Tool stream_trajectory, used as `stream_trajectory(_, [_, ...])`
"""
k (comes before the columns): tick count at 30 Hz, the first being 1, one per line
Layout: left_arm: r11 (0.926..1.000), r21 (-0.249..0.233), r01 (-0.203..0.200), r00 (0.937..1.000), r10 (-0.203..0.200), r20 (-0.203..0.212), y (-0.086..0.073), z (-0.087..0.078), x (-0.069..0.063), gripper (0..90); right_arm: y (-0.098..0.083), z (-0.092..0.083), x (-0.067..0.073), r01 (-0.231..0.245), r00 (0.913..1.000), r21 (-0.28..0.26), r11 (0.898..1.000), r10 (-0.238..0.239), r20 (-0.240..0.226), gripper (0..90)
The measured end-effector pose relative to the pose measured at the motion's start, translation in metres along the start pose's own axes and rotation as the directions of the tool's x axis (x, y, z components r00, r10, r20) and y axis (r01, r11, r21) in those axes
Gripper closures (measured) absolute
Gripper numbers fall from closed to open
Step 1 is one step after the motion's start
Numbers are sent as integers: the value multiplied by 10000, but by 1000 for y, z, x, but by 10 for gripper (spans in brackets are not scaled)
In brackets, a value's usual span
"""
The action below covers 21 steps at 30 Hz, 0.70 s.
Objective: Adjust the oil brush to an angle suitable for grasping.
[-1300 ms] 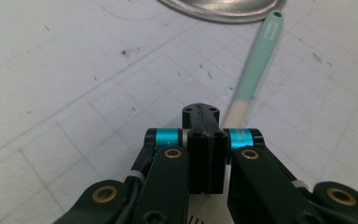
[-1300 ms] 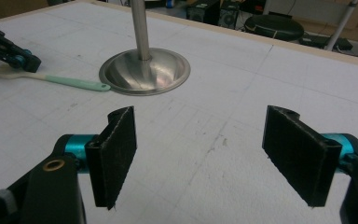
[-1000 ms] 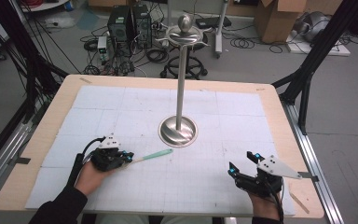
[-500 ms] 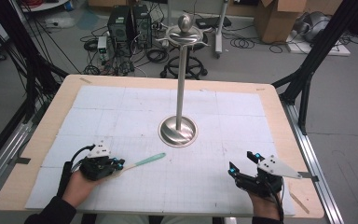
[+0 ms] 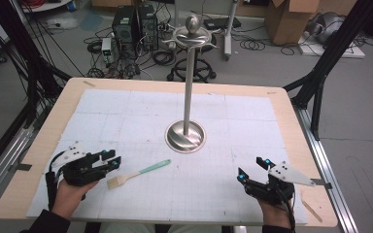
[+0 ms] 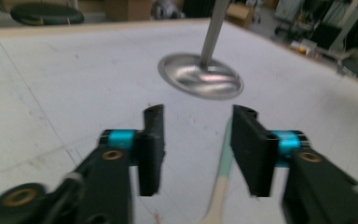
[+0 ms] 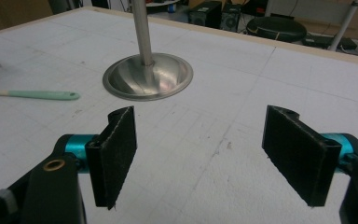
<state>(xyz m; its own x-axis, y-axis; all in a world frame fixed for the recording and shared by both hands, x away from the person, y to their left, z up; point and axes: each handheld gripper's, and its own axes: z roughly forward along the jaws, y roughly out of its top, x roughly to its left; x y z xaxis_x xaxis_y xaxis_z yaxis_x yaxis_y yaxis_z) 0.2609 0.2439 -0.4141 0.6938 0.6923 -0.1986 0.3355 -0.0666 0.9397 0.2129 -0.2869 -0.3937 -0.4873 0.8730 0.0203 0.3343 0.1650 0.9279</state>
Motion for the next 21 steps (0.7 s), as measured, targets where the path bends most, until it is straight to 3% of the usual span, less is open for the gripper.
stream_trajectory(1, [9996,-276,88,9999,-87,50,1,-3,1,505,0,0,0,0,10000,0,10000,0,0,255])
stream_trajectory(4, [9945,-1020,247,9990,-207,401,2,-8,6,337,0,0,0,-52,10000,-17,10000,52,-29,259])
stream_trajectory(7, [9882,-1517,226,9978,-127,657,4,-13,7,209,1,1,0,-137,9998,19,9999,138,-114,277])
stream_trajectory(8, [9866,-1621,191,9979,-89,639,5,-14,7,209,1,1,0,-137,9998,19,9999,138,-114,277])
stream_trajectory(10, [9847,-1738,125,9982,-20,603,5,-16,7,153,1,0,1,-74,9999,-4,10000,74,-103,275])
stream_trajectory(15, [9891,-1467,-116,9980,205,592,3,-18,7,157,1,-1,0,-54,10000,-75,10000,54,-24,267])
stream_trajectory(21, [9884,-1444,-471,9958,578,710,3,-16,5,162,2,-1,1,-54,10000,-78,10000,54,-1,267])
